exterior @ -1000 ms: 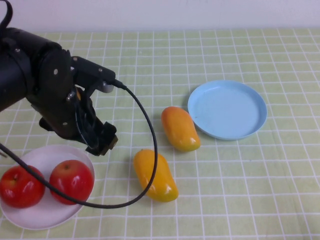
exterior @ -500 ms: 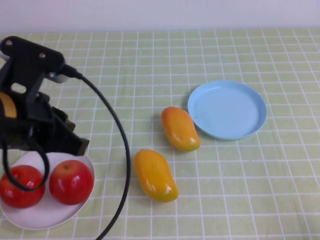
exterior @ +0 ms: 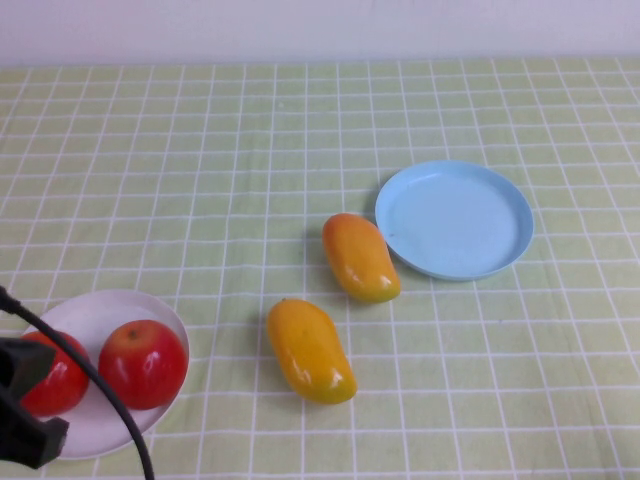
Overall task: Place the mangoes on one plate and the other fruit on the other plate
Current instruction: Put another type of fruit in the right plate
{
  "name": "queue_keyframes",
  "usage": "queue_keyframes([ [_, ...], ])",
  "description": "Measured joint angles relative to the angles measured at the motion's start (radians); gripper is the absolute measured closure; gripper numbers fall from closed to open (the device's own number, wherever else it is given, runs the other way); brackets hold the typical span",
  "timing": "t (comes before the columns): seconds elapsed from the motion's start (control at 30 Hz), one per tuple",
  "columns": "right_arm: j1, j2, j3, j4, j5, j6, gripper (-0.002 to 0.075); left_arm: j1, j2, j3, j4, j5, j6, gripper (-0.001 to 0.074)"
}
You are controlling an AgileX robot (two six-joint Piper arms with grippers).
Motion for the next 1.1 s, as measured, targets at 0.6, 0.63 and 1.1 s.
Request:
queue_keyframes([
  [0.6,0.0,0.0,0.0,0.0,0.0,0.0,0.0742,0.241,-0.293,0.319,-0.013,-0.668,-0.012,0.0731],
  [0.63,0.0,0.0,0.0,0.0,0.0,0.0,0.0742,0.278,-0.335,0.367,-0.024,-0.711,-0.007,0.0731],
  [1.1,0.0,0.0,0.0,0.0,0.0,0.0,0.0742,0.46,-0.735,0.747,-0.168,-0.808,0.028,0.0731],
])
